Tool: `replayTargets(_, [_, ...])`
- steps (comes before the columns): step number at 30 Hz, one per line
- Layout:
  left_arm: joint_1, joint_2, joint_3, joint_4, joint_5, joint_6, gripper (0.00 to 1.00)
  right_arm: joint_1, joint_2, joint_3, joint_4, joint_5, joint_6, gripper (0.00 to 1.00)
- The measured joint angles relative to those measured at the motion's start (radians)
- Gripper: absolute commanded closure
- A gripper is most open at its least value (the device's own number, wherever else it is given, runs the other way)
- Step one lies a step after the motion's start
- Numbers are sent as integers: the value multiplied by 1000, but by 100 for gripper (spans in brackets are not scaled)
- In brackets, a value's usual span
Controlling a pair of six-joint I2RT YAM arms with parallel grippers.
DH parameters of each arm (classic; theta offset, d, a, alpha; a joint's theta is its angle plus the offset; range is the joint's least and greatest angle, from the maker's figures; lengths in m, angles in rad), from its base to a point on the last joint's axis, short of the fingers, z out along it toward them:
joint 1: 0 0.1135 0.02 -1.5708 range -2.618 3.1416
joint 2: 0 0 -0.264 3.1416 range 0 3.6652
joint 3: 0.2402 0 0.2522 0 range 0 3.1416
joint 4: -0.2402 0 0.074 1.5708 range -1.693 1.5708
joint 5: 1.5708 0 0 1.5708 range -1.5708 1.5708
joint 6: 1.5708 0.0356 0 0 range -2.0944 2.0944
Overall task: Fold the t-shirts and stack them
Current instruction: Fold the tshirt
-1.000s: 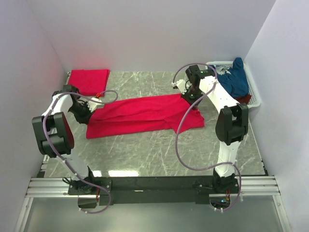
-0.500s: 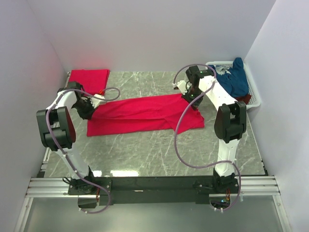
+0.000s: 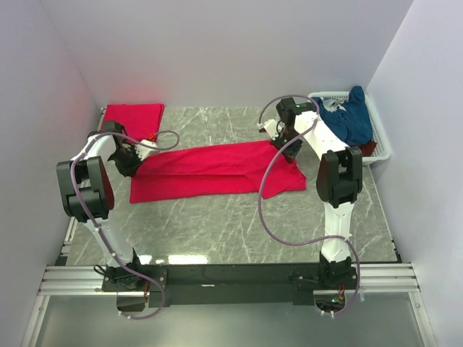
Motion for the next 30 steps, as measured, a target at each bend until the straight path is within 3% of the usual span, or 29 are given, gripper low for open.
replayTargets(1, [0,0,0,4,-3,-1,87,0,3,0,0,0,2,92])
replayTargets(2, [-1,2,0,11,-5,-5,81,0,6,0,0,0,7,76])
replayTargets(3, [-2,4,0,17,-6,-10,76,0,10,1,-1,0,15,70])
replayTargets(4, [-2,8,0,22,-6,-21,62,0,15,9,-8,0,16,63])
replayTargets(5, [-2,13,3,24,-6,-27,56,-1,22,21,-13,0,22,53])
replayTargets(6, [0,21,10,23,-4,-44,52,-5,30,38,-19,-5,31,52])
replayTargets(10, [25,33,36,9,42,-103,44,-51,39,134,-67,-56,70,51])
replayTargets(14, [80,18,37,-16,93,-151,43,-169,21,166,-95,-170,122,54])
replayTargets(21, [149,-53,-50,-47,176,-285,37,-349,-26,-95,-113,-346,214,59])
replayTargets(30, [187,-50,-108,-51,269,-436,35,-328,-42,-267,-35,-422,296,59])
